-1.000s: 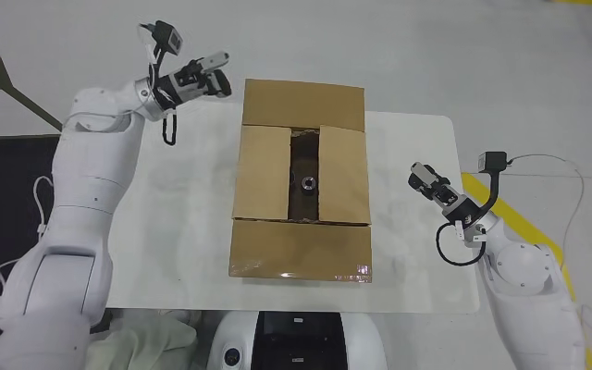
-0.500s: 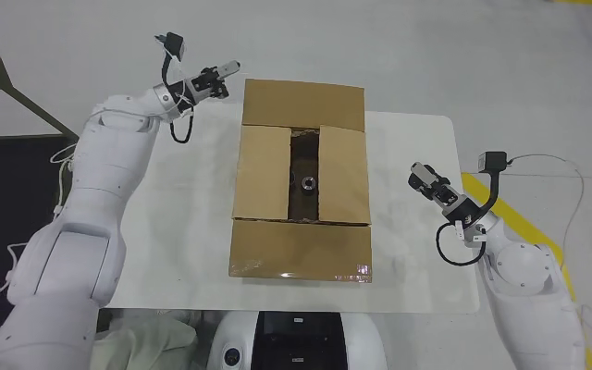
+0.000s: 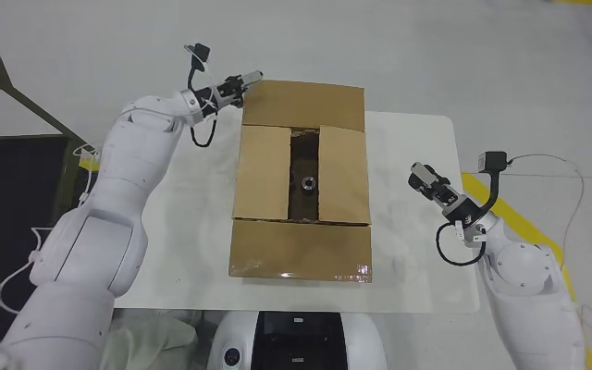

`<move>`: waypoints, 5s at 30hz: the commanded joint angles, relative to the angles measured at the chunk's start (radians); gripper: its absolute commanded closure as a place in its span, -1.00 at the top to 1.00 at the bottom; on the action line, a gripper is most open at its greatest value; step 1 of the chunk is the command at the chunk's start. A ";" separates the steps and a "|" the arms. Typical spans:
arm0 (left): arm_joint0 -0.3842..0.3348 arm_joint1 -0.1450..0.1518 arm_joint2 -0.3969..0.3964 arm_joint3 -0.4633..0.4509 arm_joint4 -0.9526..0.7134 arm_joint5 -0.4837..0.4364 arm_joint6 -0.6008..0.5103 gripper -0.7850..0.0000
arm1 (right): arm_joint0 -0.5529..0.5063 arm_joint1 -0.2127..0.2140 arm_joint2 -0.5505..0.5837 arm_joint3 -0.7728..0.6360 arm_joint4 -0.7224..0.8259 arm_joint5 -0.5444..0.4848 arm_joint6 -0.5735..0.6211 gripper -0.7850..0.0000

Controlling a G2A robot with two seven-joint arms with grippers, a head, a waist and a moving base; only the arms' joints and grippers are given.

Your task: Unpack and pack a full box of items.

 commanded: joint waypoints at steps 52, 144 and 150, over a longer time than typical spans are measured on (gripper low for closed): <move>0.071 0.061 -0.126 -0.285 -0.503 0.319 -0.665 1.00 | 0.000 0.000 0.000 0.000 0.000 0.000 0.000 1.00; 0.108 0.188 0.163 -0.307 -0.614 0.319 -0.665 1.00 | -0.191 0.023 0.041 -0.131 0.070 0.268 0.242 1.00; 0.108 0.188 0.163 -0.307 -0.614 0.319 -0.665 1.00 | -0.219 0.026 0.000 -0.136 0.115 0.262 0.334 1.00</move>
